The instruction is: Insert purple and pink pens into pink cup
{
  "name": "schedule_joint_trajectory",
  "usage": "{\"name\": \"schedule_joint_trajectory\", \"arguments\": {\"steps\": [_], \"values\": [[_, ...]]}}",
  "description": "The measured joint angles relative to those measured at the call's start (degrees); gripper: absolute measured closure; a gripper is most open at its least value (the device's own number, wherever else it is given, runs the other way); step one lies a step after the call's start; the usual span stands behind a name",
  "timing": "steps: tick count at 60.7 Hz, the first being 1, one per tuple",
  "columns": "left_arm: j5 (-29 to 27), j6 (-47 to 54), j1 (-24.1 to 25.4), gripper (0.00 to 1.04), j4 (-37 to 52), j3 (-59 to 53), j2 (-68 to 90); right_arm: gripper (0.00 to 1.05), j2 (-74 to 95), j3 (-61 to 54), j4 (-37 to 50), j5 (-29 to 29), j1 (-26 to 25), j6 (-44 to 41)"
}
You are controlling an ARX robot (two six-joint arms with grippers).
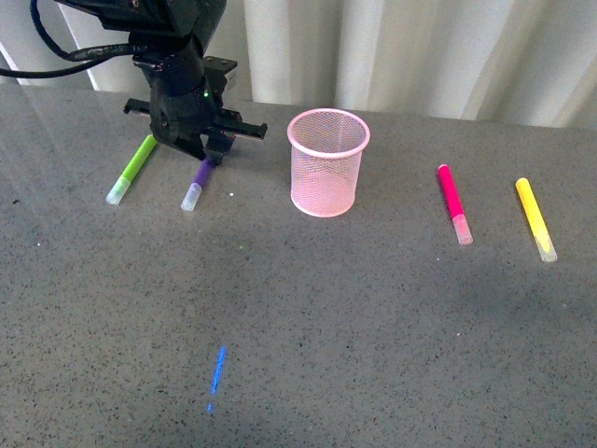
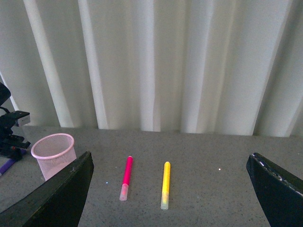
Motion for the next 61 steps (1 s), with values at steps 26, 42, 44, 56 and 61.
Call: {"name": "schedule_joint_trajectory", "arguments": {"steps": [26, 42, 44, 56, 61], "values": [[2.21, -2.82, 0.87, 0.92, 9.62, -12.66, -7.61, 0.07, 0.00, 0.00, 0.00, 0.00, 0.00, 0.00], [7.85, -6.78, 3.28, 0.92, 24.26, -27.23, -26.86, 0.07, 0.00, 0.00, 0.00, 0.00, 0.00, 0.00], [8.96, -7.65, 3.72, 0.92, 26.91, -29.22, -29.97, 0.07, 0.00, 0.00, 0.00, 0.00, 0.00, 0.00], [12.52, -13.55, 4.83, 0.92, 44.13, -41.70, -44.87, 0.07, 0.00, 0.00, 0.00, 0.00, 0.00, 0.00], [12.68, -15.26, 4.22, 0.92, 51.19, -46.80, -47.89, 0.07, 0.00, 0.00, 0.00, 0.00, 0.00, 0.00]]}}
